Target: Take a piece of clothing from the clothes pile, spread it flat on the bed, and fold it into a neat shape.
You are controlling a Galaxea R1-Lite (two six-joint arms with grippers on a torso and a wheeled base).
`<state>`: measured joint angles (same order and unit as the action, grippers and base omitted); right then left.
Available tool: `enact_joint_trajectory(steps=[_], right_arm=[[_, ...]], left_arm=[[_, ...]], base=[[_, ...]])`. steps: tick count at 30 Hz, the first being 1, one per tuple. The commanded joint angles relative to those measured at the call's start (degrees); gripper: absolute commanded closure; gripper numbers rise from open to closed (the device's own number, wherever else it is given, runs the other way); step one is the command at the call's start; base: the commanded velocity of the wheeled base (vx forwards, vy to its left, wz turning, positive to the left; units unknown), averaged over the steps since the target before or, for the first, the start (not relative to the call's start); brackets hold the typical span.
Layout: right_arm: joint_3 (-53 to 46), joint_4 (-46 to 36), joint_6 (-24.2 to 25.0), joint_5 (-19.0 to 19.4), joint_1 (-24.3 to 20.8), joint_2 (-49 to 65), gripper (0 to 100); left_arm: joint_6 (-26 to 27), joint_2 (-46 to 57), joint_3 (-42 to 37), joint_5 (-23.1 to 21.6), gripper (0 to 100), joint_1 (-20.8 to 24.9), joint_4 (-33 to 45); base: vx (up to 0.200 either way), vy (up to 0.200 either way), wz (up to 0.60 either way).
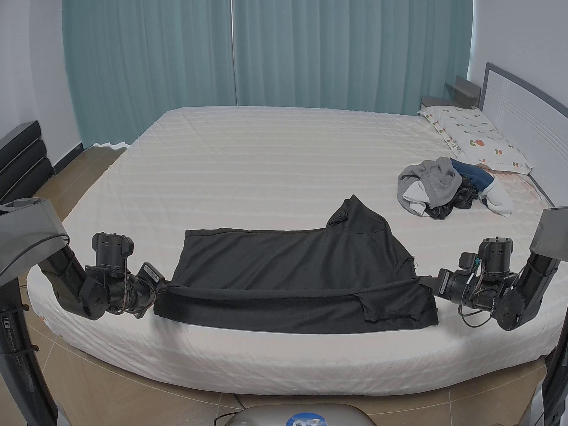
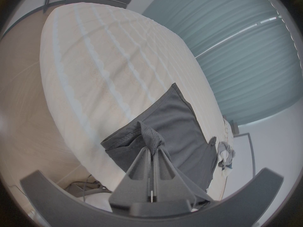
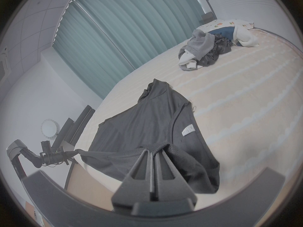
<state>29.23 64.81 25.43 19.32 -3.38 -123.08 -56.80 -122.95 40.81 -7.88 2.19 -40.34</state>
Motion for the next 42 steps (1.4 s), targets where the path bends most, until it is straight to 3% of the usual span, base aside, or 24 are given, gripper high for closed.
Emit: enact_joint_trajectory(steps=[1,6,13,19,22,38,39,40,41,42], right_arm=[[-5.4,0.8,0.0,0.6,0.4,4.0,100],[-10.1,0.9,-0.2,1.6,2.0,8.0,100],[-12.6,1.0,-0.6,2.9,2.3,8.8,100],[-8.0,0.4,-0.4,2.5,1.9,5.0,100],[-3.2,-0.3,-0.4,2.4,1.4,0.7,100],[10.7,-5.7,-0.1,2.1,0.1,-8.8,100],[10.9,-5.6,0.1,2.1,0.1,-9.2,0],[11.0,-5.2,0.1,2.1,0.0,-9.6,0],[11.2,-5.0,0.1,2.0,-0.1,-9.7,0],[11.2,-5.0,0.1,2.0,-0.1,-9.7,0]], left_arm=[[5.6,5.4,-4.9,-1.2,100,-1.0,0.4],[11.4,6.6,-7.1,-1.3,100,-1.0,2.5],[12.1,6.1,-6.4,-1.3,100,-0.5,4.6],[9.1,3.0,-1.4,-0.4,100,-0.8,4.0],[4.3,-0.4,2.5,-0.7,100,-0.8,4.0],[0.4,-6.2,9.7,-0.4,100,0.0,4.4],[0.1,-6.2,9.9,-0.4,100,0.0,4.4],[-0.4,-6.2,10.1,-0.4,100,0.0,4.3],[-1.5,-6.2,10.4,-0.4,0,0.0,4.2],[-1.5,-6.2,10.4,-0.4,0,0.0,4.2]], base=[[0.000,0.000,0.00],[0.000,0.000,0.00],[0.000,0.000,0.00],[0.000,0.000,0.00],[0.000,0.000,0.00],[0.000,0.000,0.00],[0.000,0.000,0.00],[0.000,0.000,0.00],[0.000,0.000,0.00],[0.000,0.000,0.00]])
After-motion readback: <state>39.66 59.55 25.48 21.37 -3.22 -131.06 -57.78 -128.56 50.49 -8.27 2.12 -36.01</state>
